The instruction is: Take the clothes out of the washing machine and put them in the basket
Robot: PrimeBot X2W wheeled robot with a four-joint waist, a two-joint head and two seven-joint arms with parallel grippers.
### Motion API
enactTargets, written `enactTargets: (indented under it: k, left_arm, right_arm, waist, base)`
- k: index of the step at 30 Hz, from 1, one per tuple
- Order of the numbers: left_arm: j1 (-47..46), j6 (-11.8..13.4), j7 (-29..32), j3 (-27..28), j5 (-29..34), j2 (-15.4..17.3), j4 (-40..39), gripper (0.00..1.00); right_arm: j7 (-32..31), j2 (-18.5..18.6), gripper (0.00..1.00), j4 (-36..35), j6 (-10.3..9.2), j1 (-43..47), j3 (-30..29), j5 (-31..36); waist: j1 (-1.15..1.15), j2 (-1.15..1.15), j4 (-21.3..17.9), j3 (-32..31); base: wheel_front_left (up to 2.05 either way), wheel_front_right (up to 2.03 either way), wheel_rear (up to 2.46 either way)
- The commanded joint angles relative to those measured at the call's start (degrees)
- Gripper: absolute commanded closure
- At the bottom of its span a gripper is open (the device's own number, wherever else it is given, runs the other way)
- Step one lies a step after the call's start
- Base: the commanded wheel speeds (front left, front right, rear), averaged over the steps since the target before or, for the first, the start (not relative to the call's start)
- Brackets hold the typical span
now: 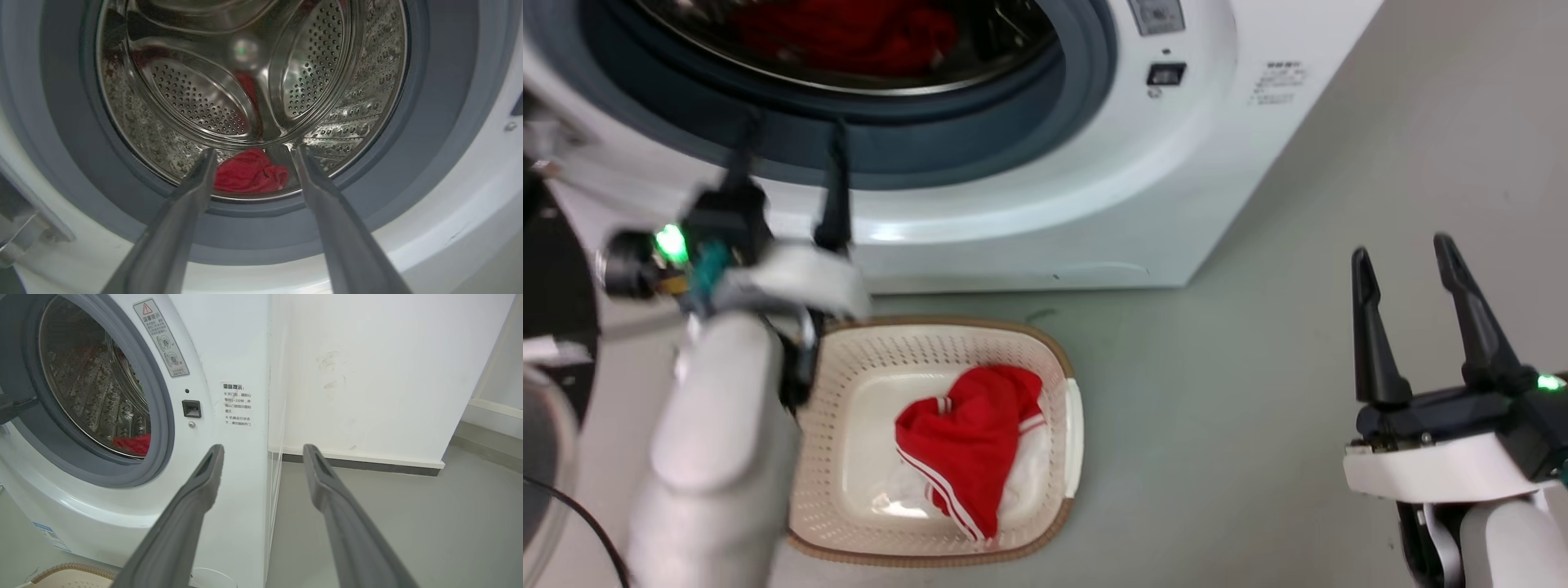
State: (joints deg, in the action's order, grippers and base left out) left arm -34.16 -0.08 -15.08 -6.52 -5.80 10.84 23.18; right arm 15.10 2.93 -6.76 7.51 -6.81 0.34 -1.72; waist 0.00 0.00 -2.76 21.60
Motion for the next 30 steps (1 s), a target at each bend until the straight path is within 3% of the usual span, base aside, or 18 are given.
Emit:
enactTargets:
  k: [1, 14, 30]
  left_arm:
    - [-2.8, -0.3, 0.0, 0.4, 0.0, 0.8, 2.1, 0.0]
    - [-36.5, -4.4, 7.9, -2.7, 3.9, 8.3, 25.6, 0.0]
    - [-65.3, -7.3, 30.9, -10.8, 5.4, 13.8, 41.1, 0.0]
  right_arm:
    - [0.1, -0.1, 0.0, -0.2, -0.04, -1.2, 0.1, -0.7]
    - [0.1, -0.1, 0.0, -1.3, -0.04, -7.5, 0.8, -4.8]
    - [0.1, -0.1, 0.0, -3.5, -0.04, -11.3, -0.3, -9.0]
  waist:
    - [0.0, 0.0, -2.7, 3.5]
    - [0.0, 0.0, -10.5, 16.6]
    - [0.0, 0.0, -15.1, 28.2]
  base:
    - [0.0, 0.0, 0.0]
    - [0.0, 0.0, 0.0]
    - [0.0, 0.0, 0.0]
